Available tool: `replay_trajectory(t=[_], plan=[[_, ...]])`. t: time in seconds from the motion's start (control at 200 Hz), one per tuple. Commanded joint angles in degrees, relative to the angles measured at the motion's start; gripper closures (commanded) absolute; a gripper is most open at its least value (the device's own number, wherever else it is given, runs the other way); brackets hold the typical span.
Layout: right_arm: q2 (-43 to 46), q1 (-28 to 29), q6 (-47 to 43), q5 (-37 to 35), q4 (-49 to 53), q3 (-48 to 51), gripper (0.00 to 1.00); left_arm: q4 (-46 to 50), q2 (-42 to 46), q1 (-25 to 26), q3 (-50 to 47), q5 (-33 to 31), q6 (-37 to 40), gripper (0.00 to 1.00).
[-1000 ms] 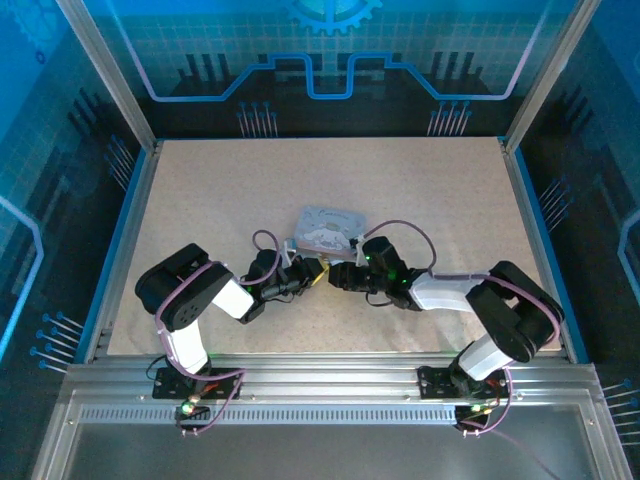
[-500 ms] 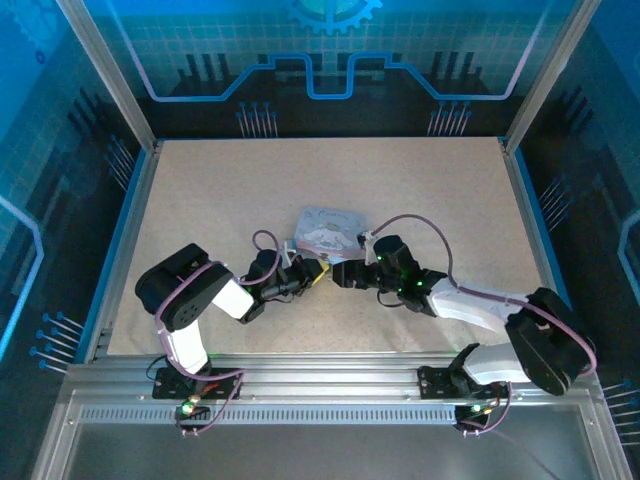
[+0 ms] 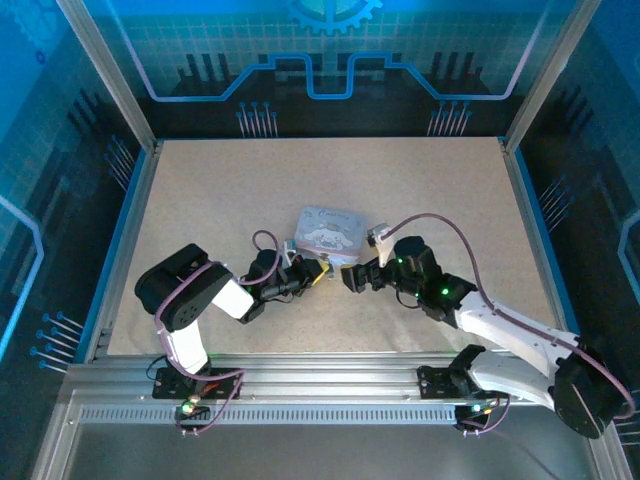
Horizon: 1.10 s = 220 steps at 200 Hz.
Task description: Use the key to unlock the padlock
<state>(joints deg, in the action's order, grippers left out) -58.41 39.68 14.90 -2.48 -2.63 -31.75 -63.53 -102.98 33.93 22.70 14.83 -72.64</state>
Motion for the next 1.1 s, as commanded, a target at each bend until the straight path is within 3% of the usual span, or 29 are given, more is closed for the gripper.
replay_trajectory(t=[0.0, 0.225, 0.54, 0.825, 1.096], plan=[[2.7, -0.4, -8.1, -1.6, 1.3, 0.0, 0.0, 2.0, 1.4, 0.4, 0.3, 0.6, -2.0, 0.94], [8.5, 1.3, -20.4, 0.2, -6.6, 5.6, 0.0, 5.4, 4.5, 0.5, 0.4, 0.0, -2.7, 0.94], [10.6, 10.0, -38.0, -8.2, -10.3, 9.8, 0.0, 9.2, 8.6, 1.5, 1.3, -1.0, -3.0, 0.94], [-0.4, 19.7, -44.9, -22.4, -13.3, 8.8, 0.01, 11.7, 11.3, 2.3, 1.2, -2.1, -3.2, 0.95], [-11.7, 21.8, -45.0, -23.5, -20.2, 6.8, 0.13, 11.9, 11.9, 2.7, 1.3, -2.4, -4.7, 0.96]])
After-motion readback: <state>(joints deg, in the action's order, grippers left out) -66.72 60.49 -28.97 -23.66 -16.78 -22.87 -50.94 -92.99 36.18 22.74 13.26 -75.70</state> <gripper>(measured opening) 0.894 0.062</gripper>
